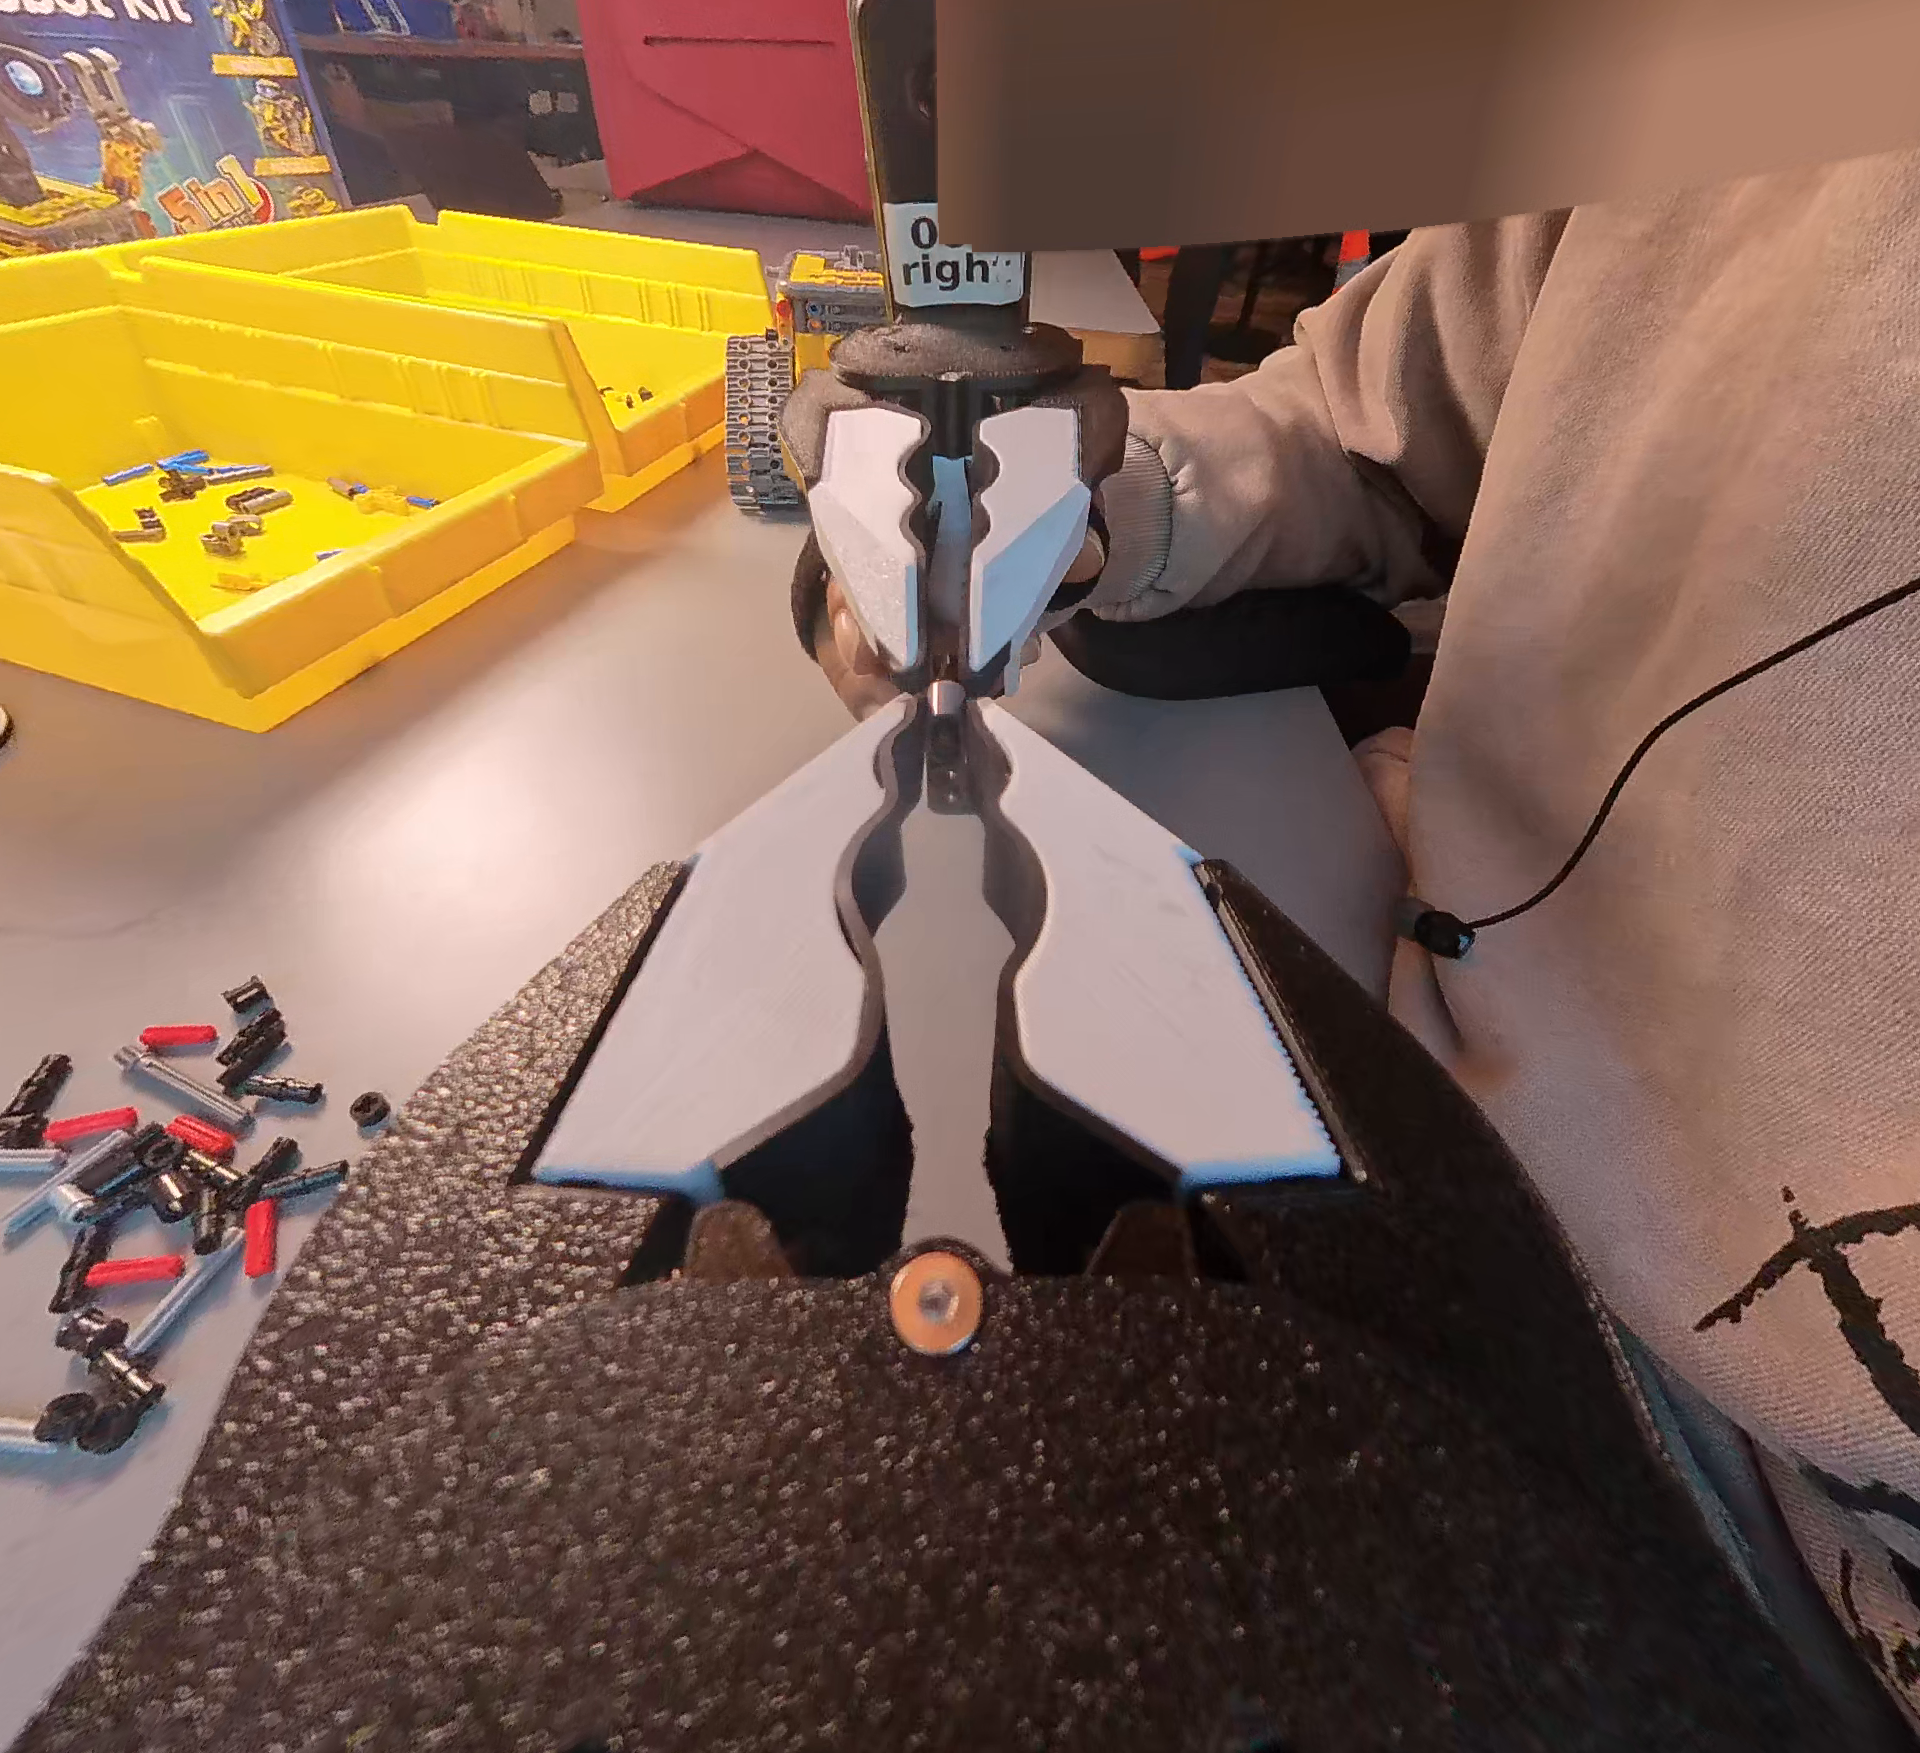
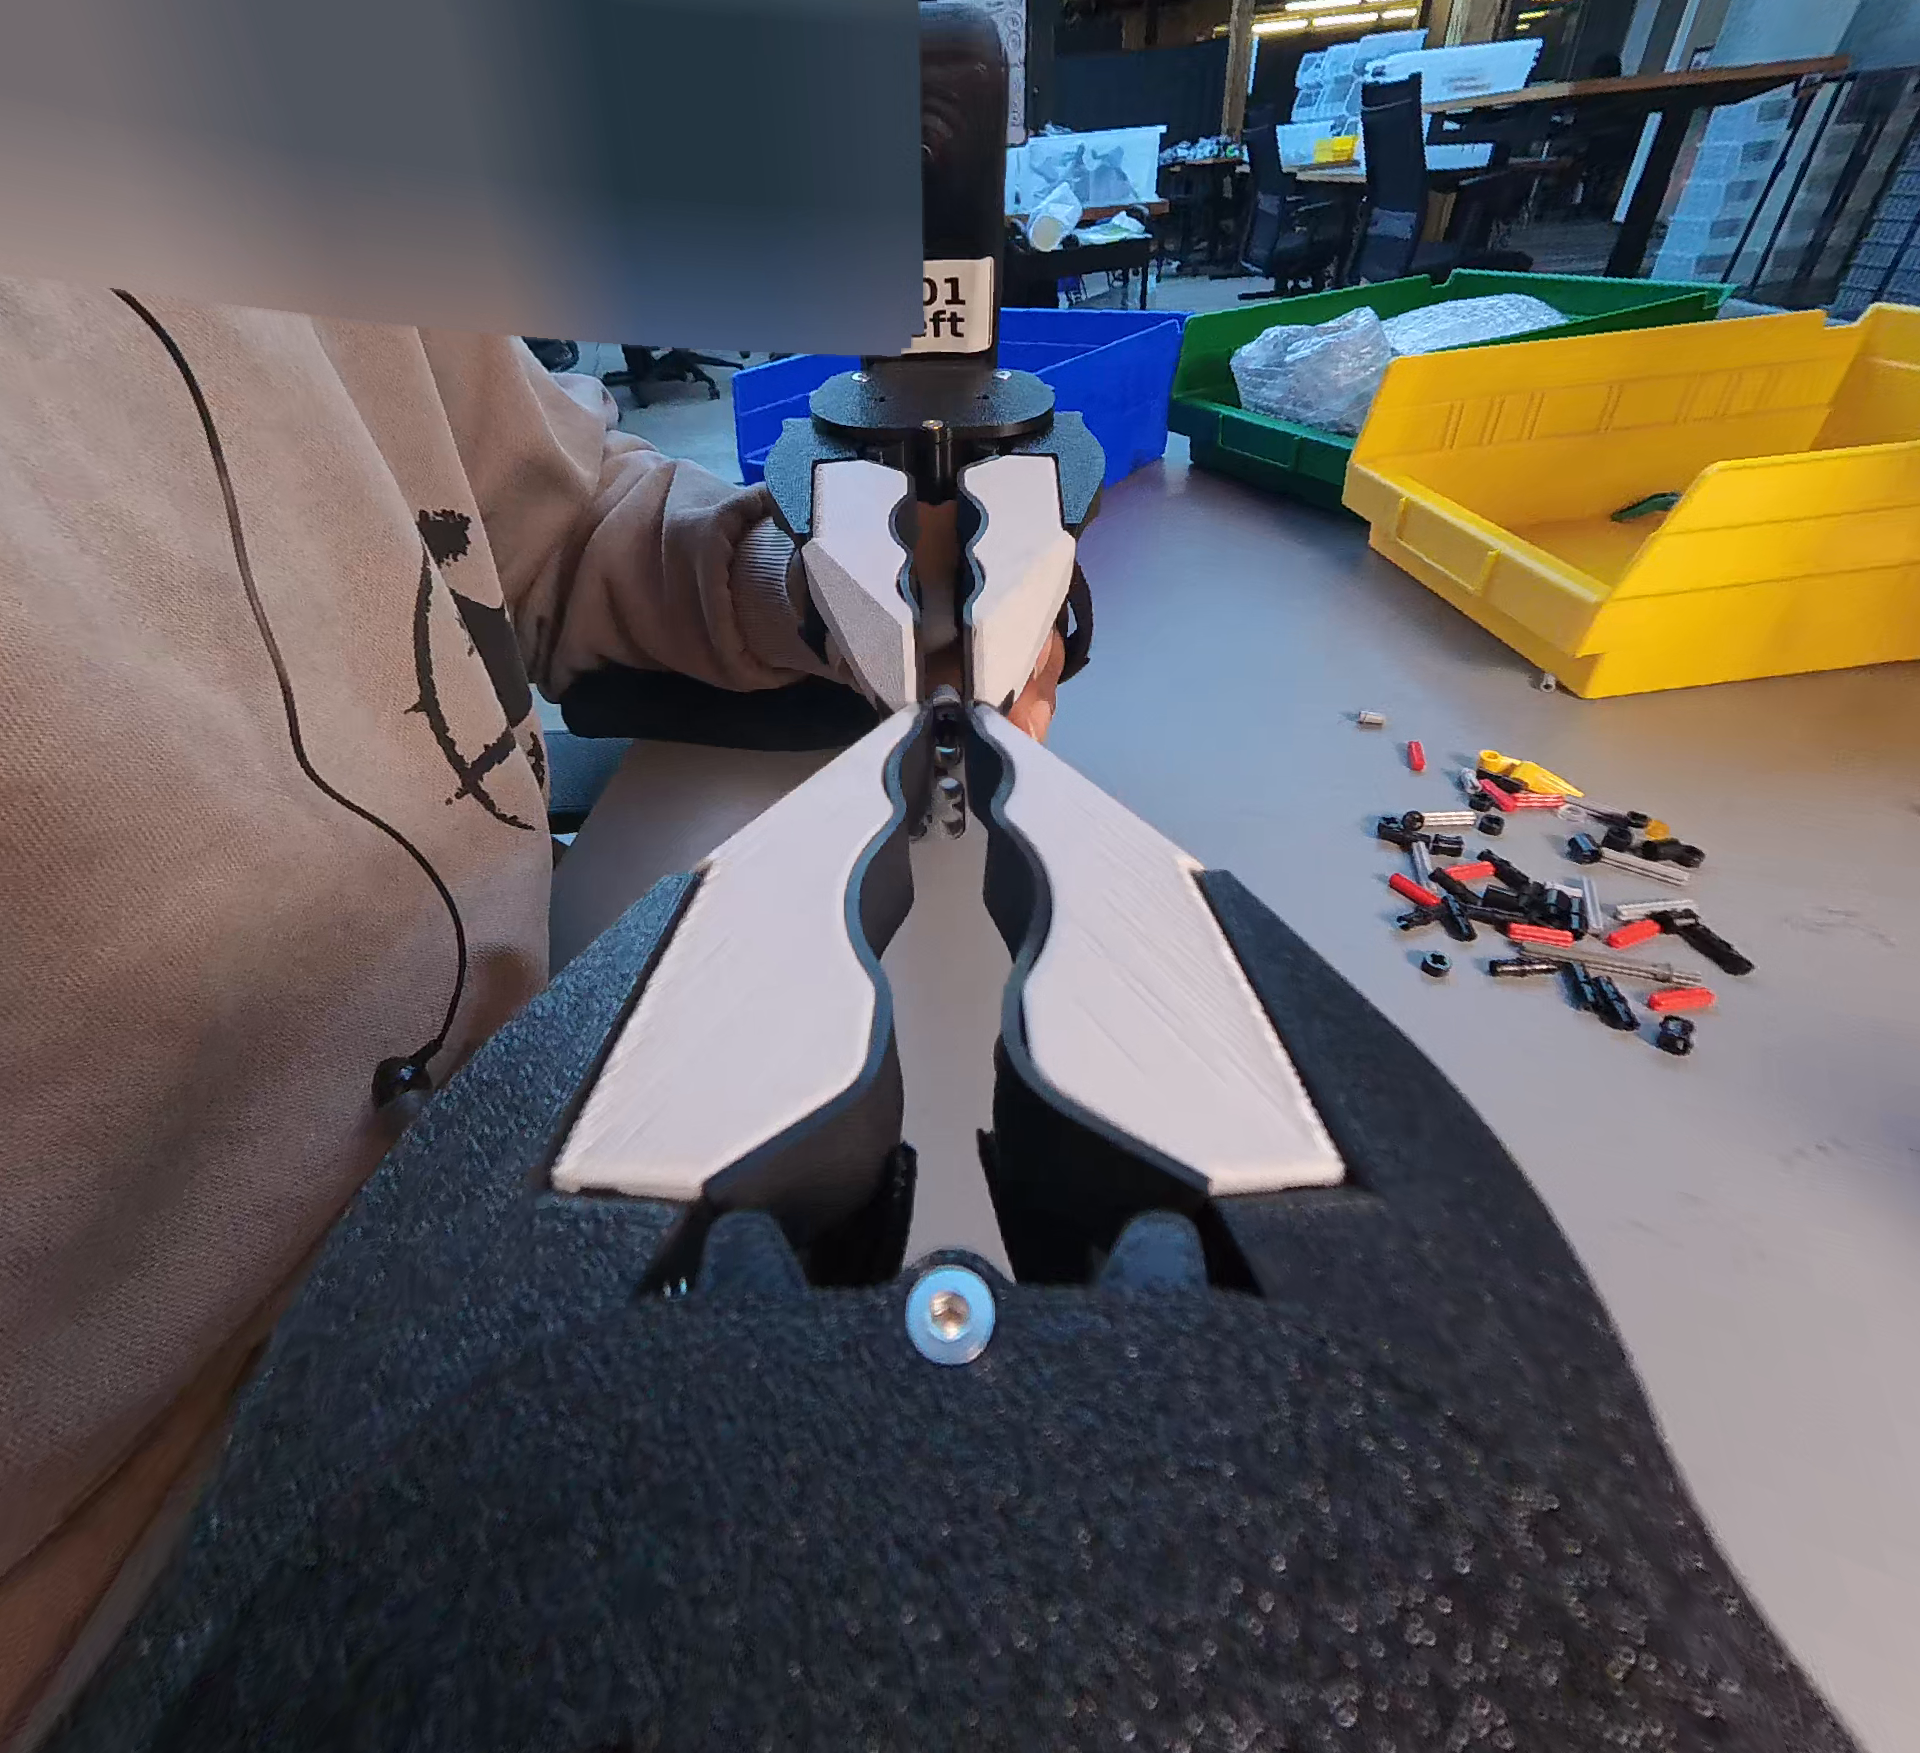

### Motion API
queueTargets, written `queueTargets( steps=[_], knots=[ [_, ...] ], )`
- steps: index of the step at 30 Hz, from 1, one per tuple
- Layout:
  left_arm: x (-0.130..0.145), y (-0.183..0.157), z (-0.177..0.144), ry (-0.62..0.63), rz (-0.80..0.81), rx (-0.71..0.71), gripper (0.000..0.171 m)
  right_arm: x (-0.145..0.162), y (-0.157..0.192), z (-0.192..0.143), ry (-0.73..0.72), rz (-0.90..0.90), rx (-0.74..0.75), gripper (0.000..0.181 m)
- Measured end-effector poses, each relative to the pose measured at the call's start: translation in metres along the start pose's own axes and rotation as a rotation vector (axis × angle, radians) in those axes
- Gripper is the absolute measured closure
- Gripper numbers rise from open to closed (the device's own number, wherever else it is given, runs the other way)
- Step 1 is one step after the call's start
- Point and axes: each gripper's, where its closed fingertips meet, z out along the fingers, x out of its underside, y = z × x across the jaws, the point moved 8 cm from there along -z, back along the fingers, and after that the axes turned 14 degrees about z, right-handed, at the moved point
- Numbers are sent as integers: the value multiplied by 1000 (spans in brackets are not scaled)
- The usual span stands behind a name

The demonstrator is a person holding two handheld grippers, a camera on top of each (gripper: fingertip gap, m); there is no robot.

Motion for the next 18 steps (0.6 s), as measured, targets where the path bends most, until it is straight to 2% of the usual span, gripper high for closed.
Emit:
queueTargets(
  steps=[12,15,18],
  knots=[
    [3,2,0,-4,-11,-35,165,1,-2,0,-12,9,19,178],
    [8,4,1,34,-61,0,164,4,-3,1,33,-39,50,180],
    [13,5,3,129,-66,49,164,8,-5,3,123,-80,74,180]
  ],
)
